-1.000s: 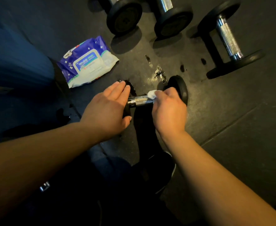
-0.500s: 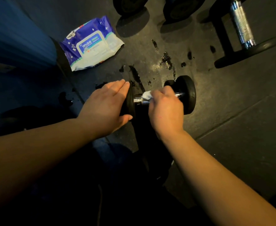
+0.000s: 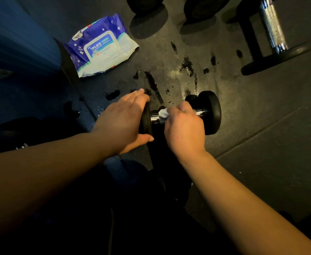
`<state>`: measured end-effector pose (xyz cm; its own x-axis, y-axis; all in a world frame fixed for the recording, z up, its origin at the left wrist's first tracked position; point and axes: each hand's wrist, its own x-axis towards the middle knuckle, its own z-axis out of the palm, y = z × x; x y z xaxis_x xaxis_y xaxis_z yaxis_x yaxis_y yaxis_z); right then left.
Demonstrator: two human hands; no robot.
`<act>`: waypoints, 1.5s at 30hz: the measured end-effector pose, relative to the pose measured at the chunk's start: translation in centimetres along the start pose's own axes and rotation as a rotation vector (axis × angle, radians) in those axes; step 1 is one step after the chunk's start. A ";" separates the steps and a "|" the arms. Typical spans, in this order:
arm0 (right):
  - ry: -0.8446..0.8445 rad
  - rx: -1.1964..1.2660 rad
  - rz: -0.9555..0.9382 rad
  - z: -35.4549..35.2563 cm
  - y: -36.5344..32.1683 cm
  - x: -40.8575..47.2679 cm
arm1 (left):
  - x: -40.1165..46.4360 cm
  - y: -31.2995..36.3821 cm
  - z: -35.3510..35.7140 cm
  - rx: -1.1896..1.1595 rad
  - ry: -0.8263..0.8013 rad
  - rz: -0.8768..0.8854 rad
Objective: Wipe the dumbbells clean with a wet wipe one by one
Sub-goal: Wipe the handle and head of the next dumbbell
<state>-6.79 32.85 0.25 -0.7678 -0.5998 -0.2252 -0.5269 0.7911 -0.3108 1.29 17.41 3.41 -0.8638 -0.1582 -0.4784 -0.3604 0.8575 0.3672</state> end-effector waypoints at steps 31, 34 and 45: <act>0.360 0.127 0.049 0.9 2.3 7.5 | 7.1 -1.7 -5.2 0.209 0.073 -0.016; 0.277 0.112 -0.096 1.3 1.7 8.0 | 8.2 -2.0 -6.4 0.171 0.111 -0.011; 0.297 0.095 -0.049 -0.1 0.4 12.4 | 9.8 -3.4 -7.3 0.197 0.067 -0.063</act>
<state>-16.49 25.74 -2.56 -0.8228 -0.5644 0.0674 -0.5399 0.7390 -0.4030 -8.48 9.38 3.32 -0.8657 -0.2414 -0.4386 -0.3444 0.9229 0.1719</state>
